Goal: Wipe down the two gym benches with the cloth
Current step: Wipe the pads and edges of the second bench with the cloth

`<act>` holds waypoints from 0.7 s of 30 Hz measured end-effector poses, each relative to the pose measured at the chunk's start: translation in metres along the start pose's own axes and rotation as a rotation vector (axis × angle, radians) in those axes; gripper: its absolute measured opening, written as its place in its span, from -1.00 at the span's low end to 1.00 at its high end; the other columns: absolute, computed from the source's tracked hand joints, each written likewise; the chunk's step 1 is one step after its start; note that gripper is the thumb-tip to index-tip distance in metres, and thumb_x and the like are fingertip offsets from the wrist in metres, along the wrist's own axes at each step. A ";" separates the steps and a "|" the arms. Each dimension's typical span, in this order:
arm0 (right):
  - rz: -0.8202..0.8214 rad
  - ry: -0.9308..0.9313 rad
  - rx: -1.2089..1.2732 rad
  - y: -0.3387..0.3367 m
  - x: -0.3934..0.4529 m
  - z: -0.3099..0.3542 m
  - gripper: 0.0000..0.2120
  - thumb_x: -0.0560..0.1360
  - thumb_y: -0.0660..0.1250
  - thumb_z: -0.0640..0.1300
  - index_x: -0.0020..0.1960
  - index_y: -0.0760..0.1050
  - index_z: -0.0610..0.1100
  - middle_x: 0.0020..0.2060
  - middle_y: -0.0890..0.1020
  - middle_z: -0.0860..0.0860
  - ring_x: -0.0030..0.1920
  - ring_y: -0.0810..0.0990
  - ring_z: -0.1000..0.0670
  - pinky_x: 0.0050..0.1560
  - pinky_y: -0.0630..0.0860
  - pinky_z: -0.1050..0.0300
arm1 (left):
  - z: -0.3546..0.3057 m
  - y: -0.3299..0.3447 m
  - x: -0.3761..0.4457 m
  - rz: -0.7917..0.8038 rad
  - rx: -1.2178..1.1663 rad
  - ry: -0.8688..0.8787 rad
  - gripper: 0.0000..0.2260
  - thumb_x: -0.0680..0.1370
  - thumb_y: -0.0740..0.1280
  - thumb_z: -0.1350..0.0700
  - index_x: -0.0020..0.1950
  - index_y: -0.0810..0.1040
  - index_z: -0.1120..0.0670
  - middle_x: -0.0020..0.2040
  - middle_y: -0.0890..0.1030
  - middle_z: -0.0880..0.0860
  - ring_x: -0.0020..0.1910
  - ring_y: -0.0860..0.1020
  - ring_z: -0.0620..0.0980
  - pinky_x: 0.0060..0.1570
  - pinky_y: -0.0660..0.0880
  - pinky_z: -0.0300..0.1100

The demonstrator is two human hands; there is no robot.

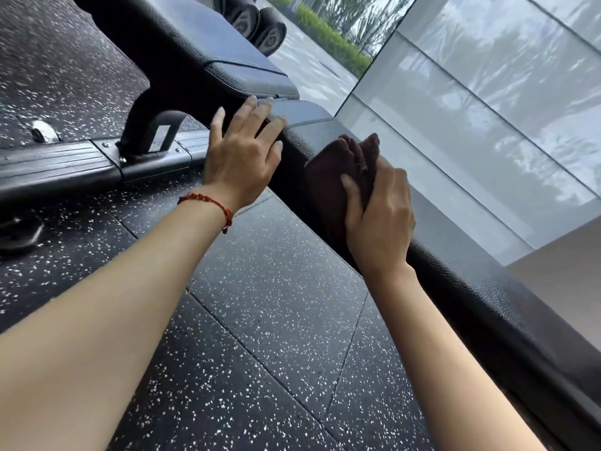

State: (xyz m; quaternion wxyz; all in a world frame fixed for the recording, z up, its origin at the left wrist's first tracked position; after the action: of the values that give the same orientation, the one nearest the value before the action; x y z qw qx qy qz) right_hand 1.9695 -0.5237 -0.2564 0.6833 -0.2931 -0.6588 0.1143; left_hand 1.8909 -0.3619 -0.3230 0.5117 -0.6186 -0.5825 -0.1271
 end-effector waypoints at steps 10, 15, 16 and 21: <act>-0.035 0.017 0.033 0.036 0.020 0.029 -0.56 0.51 0.18 0.03 0.19 0.44 -0.31 -0.13 0.54 -0.23 -0.14 0.55 -0.23 -0.28 0.50 0.02 | 0.063 -0.006 0.042 0.139 0.139 0.003 -0.60 0.63 0.04 -0.05 0.39 0.40 0.08 0.44 0.32 0.05 0.47 0.13 0.07 0.36 -0.12 0.25; -0.043 0.029 0.067 0.044 0.021 0.034 -0.57 0.51 0.19 0.01 0.20 0.43 -0.31 -0.12 0.53 -0.23 -0.13 0.55 -0.23 -0.22 0.51 -0.01 | 0.066 0.000 0.037 0.168 0.124 0.012 -0.61 0.64 0.08 -0.02 0.43 0.33 0.06 0.48 0.24 0.05 0.49 0.06 0.05 0.37 -0.09 0.24; -0.037 0.030 0.072 0.043 0.021 0.033 -0.57 0.51 0.18 0.01 0.20 0.43 -0.31 -0.11 0.53 -0.23 -0.12 0.55 -0.23 -0.22 0.51 -0.01 | 0.064 -0.001 0.035 0.151 0.095 -0.008 -0.59 0.63 0.06 -0.03 0.43 0.33 0.07 0.48 0.25 0.06 0.49 0.07 0.06 0.37 -0.07 0.23; -0.012 0.027 0.037 0.030 0.009 0.025 -0.56 0.52 0.17 0.04 0.22 0.41 -0.28 -0.12 0.53 -0.22 -0.12 0.55 -0.22 -0.29 0.52 -0.01 | 0.031 -0.027 0.020 -0.045 -0.063 -0.047 -0.58 0.58 0.04 0.01 0.38 0.41 0.13 0.40 0.38 0.12 0.43 0.24 0.11 0.35 0.07 0.19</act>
State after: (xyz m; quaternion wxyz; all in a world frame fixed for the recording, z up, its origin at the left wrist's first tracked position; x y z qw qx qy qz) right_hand 1.9526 -0.4887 -0.2663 0.6981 -0.2782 -0.6491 0.1183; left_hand 1.8599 -0.3314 -0.3091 0.4752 -0.6239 -0.6039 -0.1424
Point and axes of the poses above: each hand's wrist, its own x-axis towards the middle knuckle, its own y-axis out of the palm, z = x × y, the point moved 10 cm from there along x, towards the middle knuckle
